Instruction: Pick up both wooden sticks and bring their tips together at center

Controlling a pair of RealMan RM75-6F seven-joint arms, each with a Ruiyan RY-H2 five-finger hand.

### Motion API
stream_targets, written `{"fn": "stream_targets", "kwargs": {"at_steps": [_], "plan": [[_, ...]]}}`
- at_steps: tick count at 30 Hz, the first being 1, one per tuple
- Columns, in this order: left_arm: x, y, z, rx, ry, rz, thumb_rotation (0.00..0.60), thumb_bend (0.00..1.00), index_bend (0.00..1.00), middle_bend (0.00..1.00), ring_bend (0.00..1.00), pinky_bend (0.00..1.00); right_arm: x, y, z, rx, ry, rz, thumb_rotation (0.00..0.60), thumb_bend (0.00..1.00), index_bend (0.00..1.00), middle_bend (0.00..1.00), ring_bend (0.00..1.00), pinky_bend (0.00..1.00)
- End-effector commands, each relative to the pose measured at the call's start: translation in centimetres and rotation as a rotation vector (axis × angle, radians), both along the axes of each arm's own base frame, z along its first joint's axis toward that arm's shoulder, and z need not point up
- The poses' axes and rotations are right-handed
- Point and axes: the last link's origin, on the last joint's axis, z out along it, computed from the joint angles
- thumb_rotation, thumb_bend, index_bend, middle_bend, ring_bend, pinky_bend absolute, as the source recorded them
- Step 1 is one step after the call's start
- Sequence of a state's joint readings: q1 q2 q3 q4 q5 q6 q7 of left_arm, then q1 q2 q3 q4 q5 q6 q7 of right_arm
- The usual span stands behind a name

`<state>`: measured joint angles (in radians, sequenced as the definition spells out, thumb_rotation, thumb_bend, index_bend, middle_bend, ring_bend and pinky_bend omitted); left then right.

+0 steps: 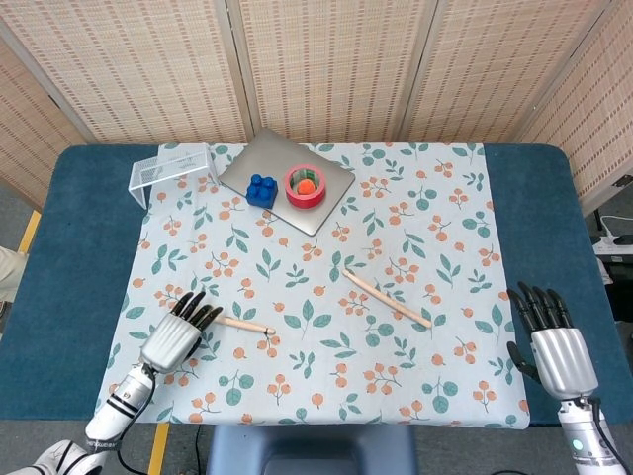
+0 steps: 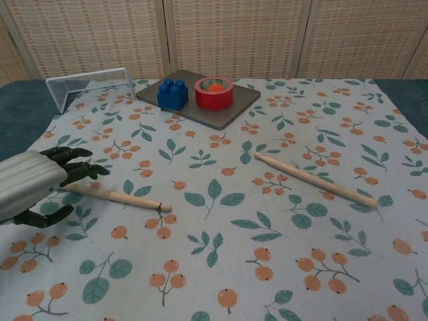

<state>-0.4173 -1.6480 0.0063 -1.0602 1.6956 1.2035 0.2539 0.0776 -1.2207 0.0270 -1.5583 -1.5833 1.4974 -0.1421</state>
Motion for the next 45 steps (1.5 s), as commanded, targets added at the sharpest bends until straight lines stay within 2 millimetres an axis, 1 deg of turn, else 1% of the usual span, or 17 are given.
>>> {"fn": "stream_targets", "kwargs": {"at_steps": [1, 6, 10, 12, 14, 19, 25, 28, 32, 35, 39, 45], "plan": [[0.0, 0.4, -0.4, -0.004, 0.013, 0.004, 0.600, 0.45, 0.17, 0.25, 0.08, 0.13, 0.0, 0.0, 0.0, 0.000, -0.002, -0.001, 0.600, 0.33, 0.00, 0.00, 0.00, 0.00], [-0.1, 0.9, -0.8, -0.002, 0.031, 0.007, 0.600, 0.45, 0.24, 0.25, 0.08, 0.13, 0.0, 0.0, 0.1, 0.008, -0.010, -0.006, 0.600, 0.33, 0.00, 0.00, 0.00, 0.00], [-0.4, 1.3, -1.0, 0.011, 0.052, -0.002, 0.600, 0.45, 0.35, 0.28, 0.11, 0.13, -0.1, 0.0, 0.1, 0.010, -0.010, -0.008, 0.600, 0.33, 0.00, 0.00, 0.00, 0.00], [-0.6, 1.4, -1.1, 0.016, 0.063, -0.001, 0.600, 0.45, 0.38, 0.30, 0.12, 0.13, -0.1, 0.0, 0.1, 0.011, -0.011, -0.009, 0.600, 0.33, 0.00, 0.00, 0.00, 0.00], [-0.7, 1.6, -1.2, 0.021, 0.074, 0.000, 0.600, 0.45, 0.40, 0.32, 0.13, 0.13, -0.1, 0.0, 0.1, 0.011, -0.012, -0.009, 0.600, 0.33, 0.00, 0.00, 0.00, 0.00], [-0.9, 1.8, -1.4, 0.021, 0.096, 0.002, 0.600, 0.45, 0.40, 0.35, 0.15, 0.13, 0.0, 0.0, 0.2, 0.009, -0.013, -0.009, 0.600, 0.33, 0.00, 0.00, 0.00, 0.00], [-1.0, 1.7, -1.4, 0.025, 0.108, -0.005, 0.600, 0.45, 0.44, 0.46, 0.22, 0.13, 0.0, 0.0, 0.3, 0.004, -0.016, -0.007, 0.600, 0.33, 0.00, 0.00, 0.00, 0.00], [-0.9, 1.7, -1.3, 0.033, 0.106, -0.015, 0.600, 0.45, 0.50, 0.52, 0.26, 0.13, 0.0, 0.1, 0.3, 0.005, -0.016, -0.006, 0.600, 0.33, 0.00, 0.00, 0.00, 0.00], [-0.8, 1.6, -1.1, 0.055, 0.096, -0.033, 0.600, 0.46, 0.60, 0.63, 0.33, 0.13, 0.0, 0.1, 0.3, 0.006, -0.016, -0.004, 0.600, 0.33, 0.00, 0.00, 0.00, 0.00], [-1.0, 1.6, -1.1, 0.064, 0.099, -0.032, 0.600, 0.46, 0.65, 0.69, 0.37, 0.13, 0.1, 0.2, 0.3, 0.006, -0.016, -0.003, 0.600, 0.33, 0.00, 0.00, 0.00, 0.00], [-1.1, 1.6, -1.1, 0.068, 0.098, -0.033, 0.600, 0.47, 0.69, 0.74, 0.40, 0.13, 0.1, 0.2, 0.3, 0.006, -0.016, -0.003, 0.600, 0.33, 0.00, 0.00, 0.00, 0.00], [-0.8, 1.5, -0.3, 0.107, 0.006, -0.051, 0.600, 0.48, 0.79, 0.83, 0.45, 0.13, 0.1, 0.2, -0.1, 0.020, -0.011, -0.002, 0.600, 0.33, 0.00, 0.00, 0.00, 0.00]]}}
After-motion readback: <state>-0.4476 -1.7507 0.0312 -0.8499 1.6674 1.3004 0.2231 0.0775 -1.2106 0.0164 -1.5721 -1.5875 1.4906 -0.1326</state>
